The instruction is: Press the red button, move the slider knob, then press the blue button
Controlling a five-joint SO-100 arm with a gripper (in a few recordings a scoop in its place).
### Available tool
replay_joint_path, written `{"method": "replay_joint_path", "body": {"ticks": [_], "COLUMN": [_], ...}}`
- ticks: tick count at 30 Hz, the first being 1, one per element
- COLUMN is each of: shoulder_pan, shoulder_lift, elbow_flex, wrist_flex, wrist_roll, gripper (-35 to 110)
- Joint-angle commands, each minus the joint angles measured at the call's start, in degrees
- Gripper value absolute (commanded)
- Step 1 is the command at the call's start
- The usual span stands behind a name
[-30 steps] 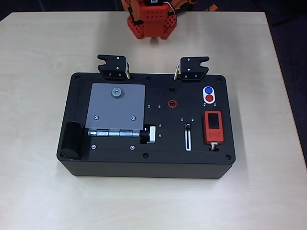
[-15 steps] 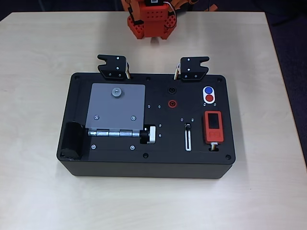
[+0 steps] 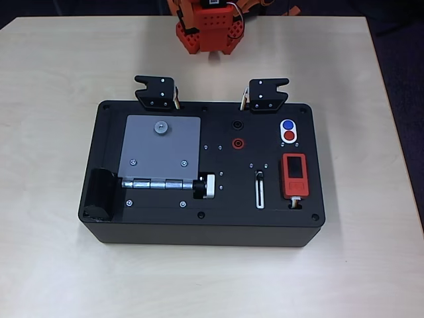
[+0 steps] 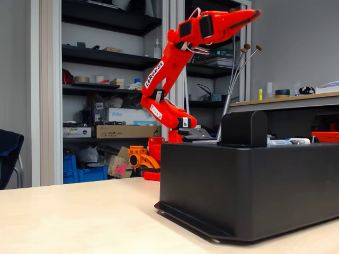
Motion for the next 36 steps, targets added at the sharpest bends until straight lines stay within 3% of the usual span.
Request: {"method": "replay_joint_path", "body": {"ticks": [1,14,17,20,24,31,36], "shoulder_pan": [-0.4,-3.5,-3.3,-3.5,-3.5,-6.1,-11.0], "shoulder_lift": [-5.1,-24.9,-27.8,-31.0,-33.7,-37.6,-41.7], "elbow_flex": [-5.8,-18.5,-21.2,-25.6,-26.4,-28.8,-32.2], "wrist_flex": [1.8,5.4,10.9,18.7,18.4,28.4,33.7], "wrist_roll": [0.5,4.7,-6.8,-9.8,-17.1,-13.2,-6.1], "gripper": [1,1,1,1,1,0,47]}}
